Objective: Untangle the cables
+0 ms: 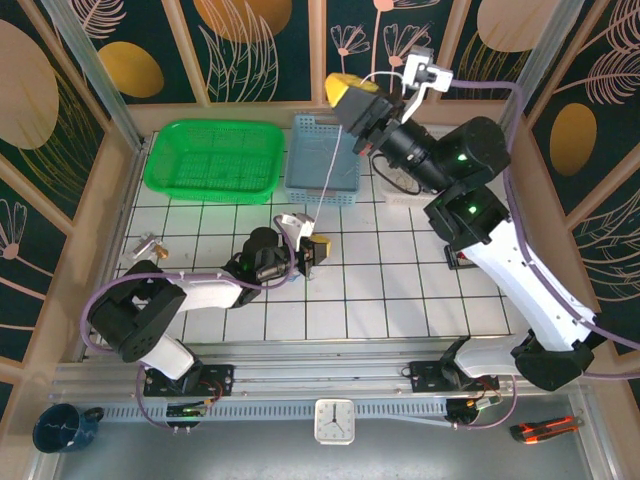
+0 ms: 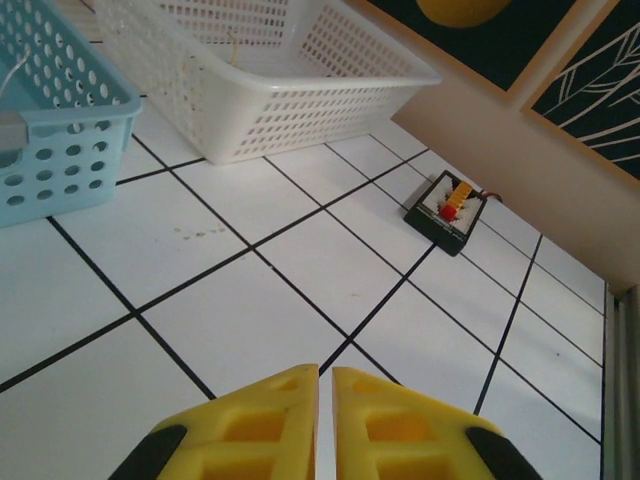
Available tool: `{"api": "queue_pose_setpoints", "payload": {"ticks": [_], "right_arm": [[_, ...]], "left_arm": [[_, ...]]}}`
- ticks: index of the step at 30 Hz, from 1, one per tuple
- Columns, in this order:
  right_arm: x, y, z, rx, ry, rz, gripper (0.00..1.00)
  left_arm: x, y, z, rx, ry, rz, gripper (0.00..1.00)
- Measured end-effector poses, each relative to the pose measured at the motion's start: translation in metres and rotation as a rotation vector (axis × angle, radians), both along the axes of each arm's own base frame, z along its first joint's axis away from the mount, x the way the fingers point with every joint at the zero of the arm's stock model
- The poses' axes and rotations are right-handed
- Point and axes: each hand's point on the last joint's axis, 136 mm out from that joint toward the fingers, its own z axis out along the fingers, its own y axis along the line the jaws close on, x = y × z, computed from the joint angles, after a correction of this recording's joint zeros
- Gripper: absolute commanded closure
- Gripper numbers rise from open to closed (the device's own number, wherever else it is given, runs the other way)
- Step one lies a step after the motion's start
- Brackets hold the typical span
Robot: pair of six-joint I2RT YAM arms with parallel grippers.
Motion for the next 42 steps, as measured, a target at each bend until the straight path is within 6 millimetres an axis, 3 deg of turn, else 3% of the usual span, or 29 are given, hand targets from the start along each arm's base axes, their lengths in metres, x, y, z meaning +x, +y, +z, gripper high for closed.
{"api": "queue_pose_setpoints", "payload": {"ticks": [7,10,13,20,27,34,36,38,42], "right_arm": [[0.010,-0.044,0.037,0.077,-0.065,-0.109,1.00],[0.010,-0.059,0.050,0.107,-0.090,-0.138,1.00],[0.008,-0.066,0.055,0.126,-0.097,-0.145,1.00],[0.017,-0.080,0.059,0.131,-0.102,-0.190,1.00],[0.008,-0.113,0.091,0.183,-0.167,-0.259,1.00],[0.003,-0.122,0.102,0.199,-0.188,-0.262,1.00],[0.008,-0.121,0.103,0.195,-0.187,-0.261,1.00],[0.013,-0.120,0.103,0.193,-0.182,-0.264,1.00],[0.020,-0.121,0.110,0.186,-0.184,-0.272,1.00]], "left_arm": [[-0.007,0.002,-0.024,0.024,0.057,-0.010,0.82],[-0.009,0.004,-0.035,0.039,0.085,-0.010,0.85],[-0.011,0.005,-0.039,0.044,0.092,-0.010,0.90],[-0.013,0.007,-0.043,0.049,0.104,-0.008,0.84],[-0.015,0.008,-0.051,0.061,0.120,-0.007,0.89],[-0.017,0.011,-0.058,0.070,0.131,-0.006,0.89],[-0.018,0.011,-0.059,0.072,0.131,-0.007,1.00],[-0.018,0.011,-0.061,0.071,0.140,-0.004,1.00],[-0.018,0.011,-0.063,0.073,0.142,-0.004,0.84]]}}
